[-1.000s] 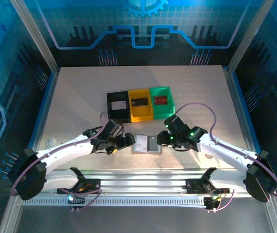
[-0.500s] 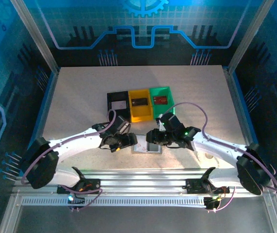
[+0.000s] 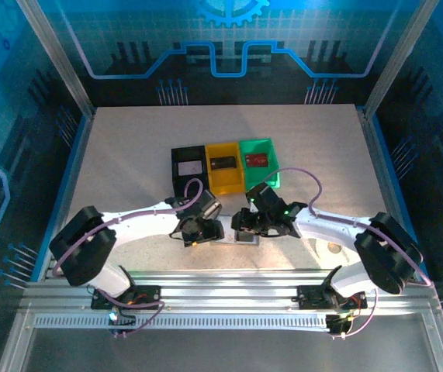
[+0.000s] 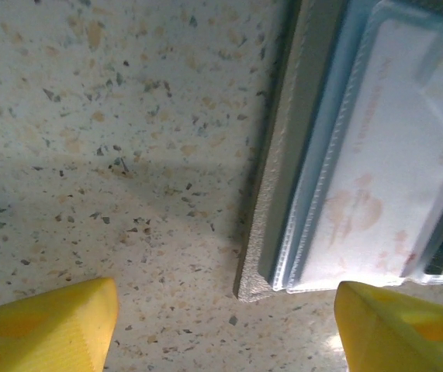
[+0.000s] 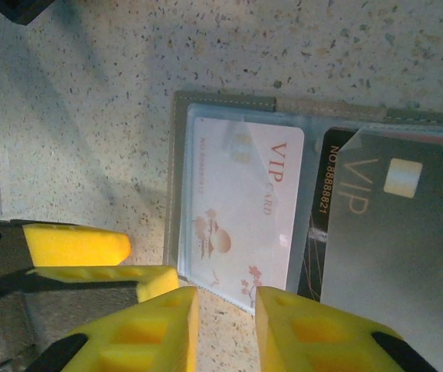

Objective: Take the credit cards out of the card holder

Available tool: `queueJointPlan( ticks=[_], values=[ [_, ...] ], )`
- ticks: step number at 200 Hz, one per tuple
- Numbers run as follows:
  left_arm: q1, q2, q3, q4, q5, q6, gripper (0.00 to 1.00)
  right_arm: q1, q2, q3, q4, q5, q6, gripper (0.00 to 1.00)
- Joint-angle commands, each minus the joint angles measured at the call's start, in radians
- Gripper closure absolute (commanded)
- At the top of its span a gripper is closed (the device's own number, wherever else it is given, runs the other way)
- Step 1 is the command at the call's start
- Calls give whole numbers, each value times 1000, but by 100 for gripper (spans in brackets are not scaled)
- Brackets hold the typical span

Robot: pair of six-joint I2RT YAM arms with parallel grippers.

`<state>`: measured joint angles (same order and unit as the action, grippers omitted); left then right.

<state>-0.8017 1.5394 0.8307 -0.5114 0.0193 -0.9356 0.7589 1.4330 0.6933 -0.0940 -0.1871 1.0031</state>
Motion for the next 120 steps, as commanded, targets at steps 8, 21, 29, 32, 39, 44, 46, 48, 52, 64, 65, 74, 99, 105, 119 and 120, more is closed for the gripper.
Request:
queueJointPlan(
  ticks=[8,21,29,32,39,44,46,48,52,64,65,74,99,105,119,120],
  values=[
    [-11,31,8,-3,-13,5,26,11,31,4,24,17,7,74],
    [-14,49,9,-3,-15,7,26,11,39,4,26,21,6,74],
    [-15,60,10,-3,-16,7,26,11,44,5,30,21,5,74],
    [-16,64,10,-3,-17,7,26,12,45,5,30,22,5,74],
    [-16,71,11,-3,-19,7,26,12,51,5,30,23,5,74],
    [-17,74,11,-3,-19,7,26,11,54,7,31,22,5,74],
    [-17,76,11,-2,-20,7,27,11,55,6,30,23,5,74],
    [-17,77,11,-1,-21,7,26,11,56,6,30,23,5,74],
    [-17,81,10,0,-21,7,27,11,58,8,31,23,4,74],
    [-17,90,11,3,-24,10,29,13,67,9,33,24,3,74],
    [-18,91,10,3,-24,10,29,13,68,9,33,24,3,74],
    [-18,98,9,6,-23,11,30,13,75,8,36,25,3,74],
    [-23,118,-2,24,-20,7,31,13,91,9,47,24,1,74],
    [-25,123,-5,30,-19,6,31,13,93,8,49,26,0,73],
    [-32,135,-15,40,-19,1,31,14,96,10,52,29,-3,73],
    [-31,135,-15,41,-19,0,31,14,96,10,52,29,-3,73]
  ],
)
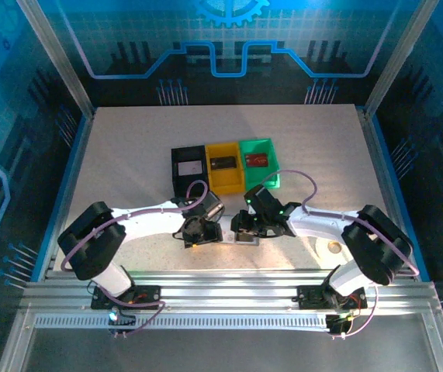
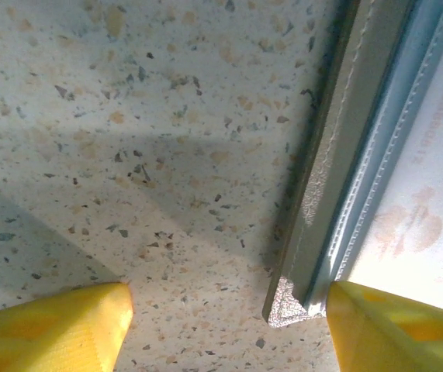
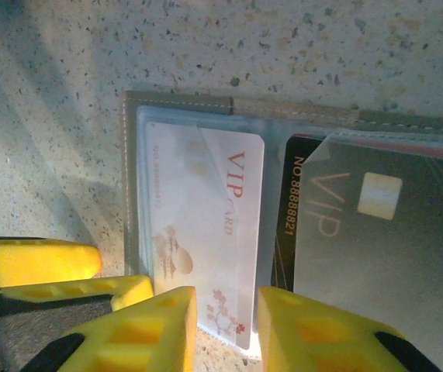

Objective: Take the credit cards out of the card holder

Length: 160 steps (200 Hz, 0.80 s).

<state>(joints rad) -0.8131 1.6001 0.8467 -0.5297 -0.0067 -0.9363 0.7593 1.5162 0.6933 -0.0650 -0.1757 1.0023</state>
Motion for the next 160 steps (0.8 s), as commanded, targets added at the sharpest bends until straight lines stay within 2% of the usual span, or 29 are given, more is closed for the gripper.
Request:
queueJointPlan(
  ticks=[1,160],
  values=[
    [-21,76,-31,60,7,1,31,14,14,11,24,18,-2,73],
    [-55,143,-80,143,33,-20,32,26,68,2,91,64,-47,73]
  ],
)
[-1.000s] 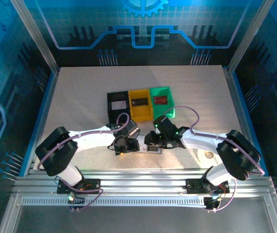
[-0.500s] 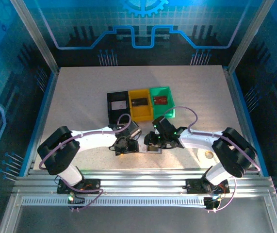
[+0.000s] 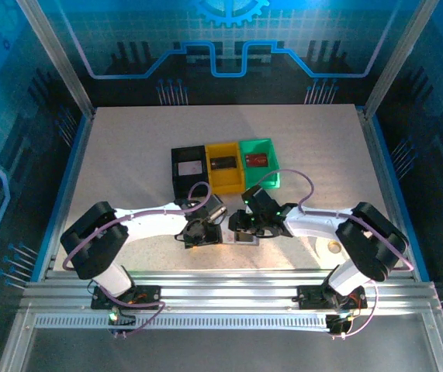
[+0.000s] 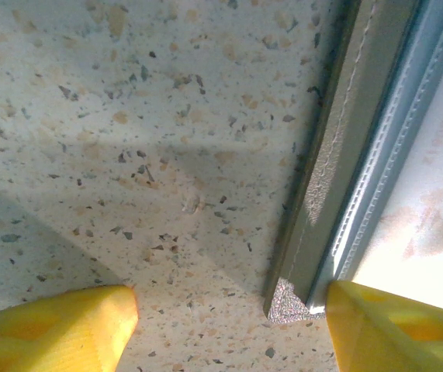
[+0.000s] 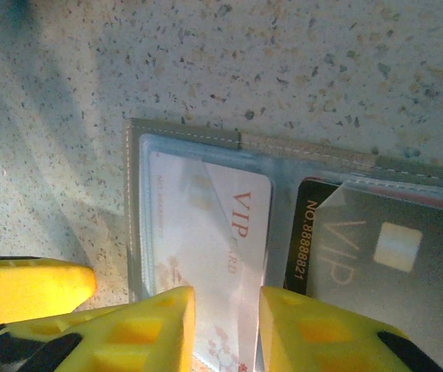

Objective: Take the credit cards out of the card holder

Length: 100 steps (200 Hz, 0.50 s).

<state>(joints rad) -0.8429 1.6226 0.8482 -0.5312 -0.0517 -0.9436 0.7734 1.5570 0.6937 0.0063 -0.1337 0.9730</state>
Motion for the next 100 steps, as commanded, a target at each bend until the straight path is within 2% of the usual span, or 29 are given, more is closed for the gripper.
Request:
queueJointPlan(
  ticks=[1,100],
  values=[
    [-25,121,-81,145,78,-13,32,12,28,2,21,23,-17,73],
    [-33,123,-84,153,82,-8,32,8,50,-78,179,-7,-12,77]
  ],
)
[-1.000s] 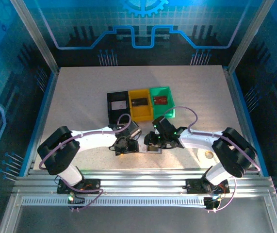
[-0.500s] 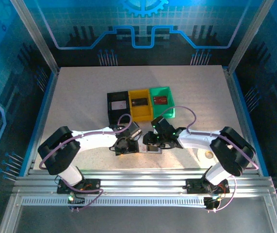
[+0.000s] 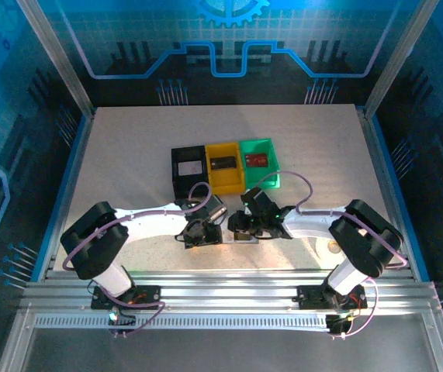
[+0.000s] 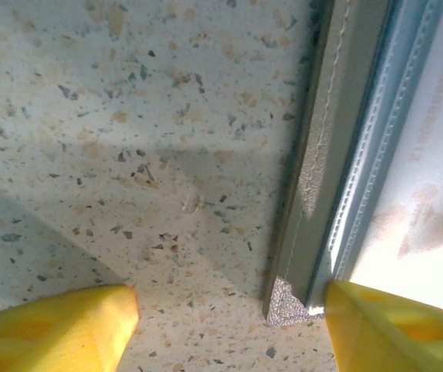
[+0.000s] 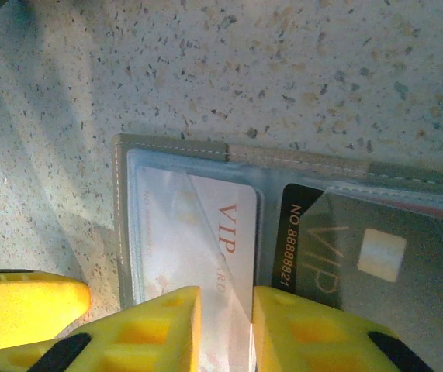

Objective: Take the credit cards out of the card holder

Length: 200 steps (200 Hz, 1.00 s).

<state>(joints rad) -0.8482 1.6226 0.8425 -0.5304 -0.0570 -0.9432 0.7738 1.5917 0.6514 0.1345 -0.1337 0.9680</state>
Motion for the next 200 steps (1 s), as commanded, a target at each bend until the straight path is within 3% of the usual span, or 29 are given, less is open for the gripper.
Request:
queueJointPlan(
  ticks=[1,95,163,200],
  values=[
    [-28,122,-79,153,88,-9,32,7,16,-37,53,-7,-8,77],
    [-31,119,-78,148,83,-4,32,-1,5,-100,166,-24,3,88],
    [-33,101,-67,124,72,2,32,-2,-43,-115,147,-7,-8,100],
    [-31,96,-58,111,70,6,31,-7,-69,-123,141,5,-18,100]
  ],
)
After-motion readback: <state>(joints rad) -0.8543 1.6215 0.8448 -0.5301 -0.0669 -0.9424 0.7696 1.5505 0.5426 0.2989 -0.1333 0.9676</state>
